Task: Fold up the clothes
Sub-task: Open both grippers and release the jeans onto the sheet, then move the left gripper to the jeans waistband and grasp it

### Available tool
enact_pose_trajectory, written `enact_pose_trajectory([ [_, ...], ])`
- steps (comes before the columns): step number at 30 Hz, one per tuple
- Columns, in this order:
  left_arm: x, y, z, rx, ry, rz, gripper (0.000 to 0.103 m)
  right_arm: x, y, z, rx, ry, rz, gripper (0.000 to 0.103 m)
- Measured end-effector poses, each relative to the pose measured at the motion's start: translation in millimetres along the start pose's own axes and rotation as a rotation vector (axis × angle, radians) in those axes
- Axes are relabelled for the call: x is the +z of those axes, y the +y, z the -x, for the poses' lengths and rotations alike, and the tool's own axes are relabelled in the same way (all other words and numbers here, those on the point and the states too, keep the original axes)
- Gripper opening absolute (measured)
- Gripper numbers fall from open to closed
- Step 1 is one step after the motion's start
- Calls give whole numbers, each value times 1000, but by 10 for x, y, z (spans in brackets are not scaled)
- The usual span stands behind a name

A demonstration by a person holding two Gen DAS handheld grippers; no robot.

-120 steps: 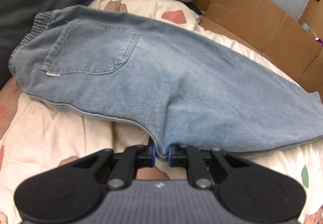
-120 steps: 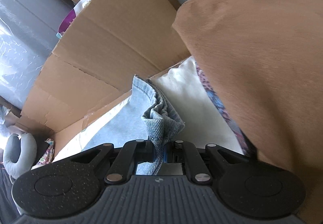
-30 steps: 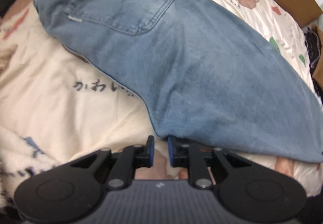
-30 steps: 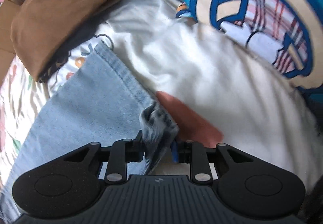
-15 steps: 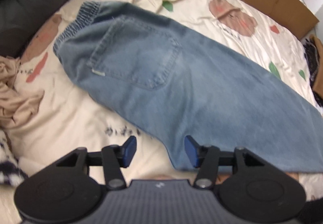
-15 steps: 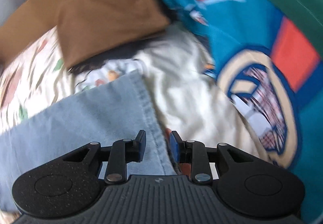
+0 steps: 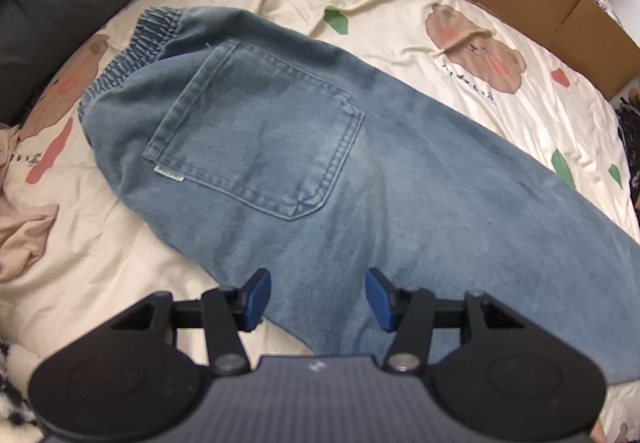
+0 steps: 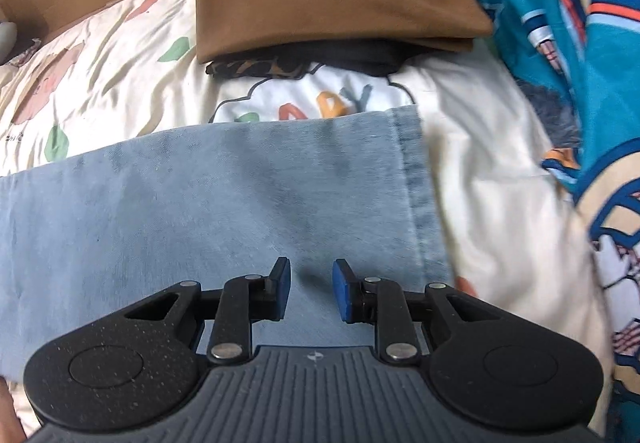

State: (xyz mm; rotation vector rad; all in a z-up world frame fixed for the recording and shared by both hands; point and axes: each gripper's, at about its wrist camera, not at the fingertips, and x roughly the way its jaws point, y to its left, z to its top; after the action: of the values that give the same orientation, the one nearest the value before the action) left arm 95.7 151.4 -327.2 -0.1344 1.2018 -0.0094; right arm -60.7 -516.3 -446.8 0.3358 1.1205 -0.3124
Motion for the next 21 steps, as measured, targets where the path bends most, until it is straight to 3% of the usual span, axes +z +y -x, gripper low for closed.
enact_pose_trajectory([
  [10, 216, 53, -475, 24, -37, 20, 55, 335, 171, -433, -27, -79, -14, 30],
  [21, 672, 152, -777, 43, -178, 59, 58, 539, 260, -617, -107, -155, -45, 29],
])
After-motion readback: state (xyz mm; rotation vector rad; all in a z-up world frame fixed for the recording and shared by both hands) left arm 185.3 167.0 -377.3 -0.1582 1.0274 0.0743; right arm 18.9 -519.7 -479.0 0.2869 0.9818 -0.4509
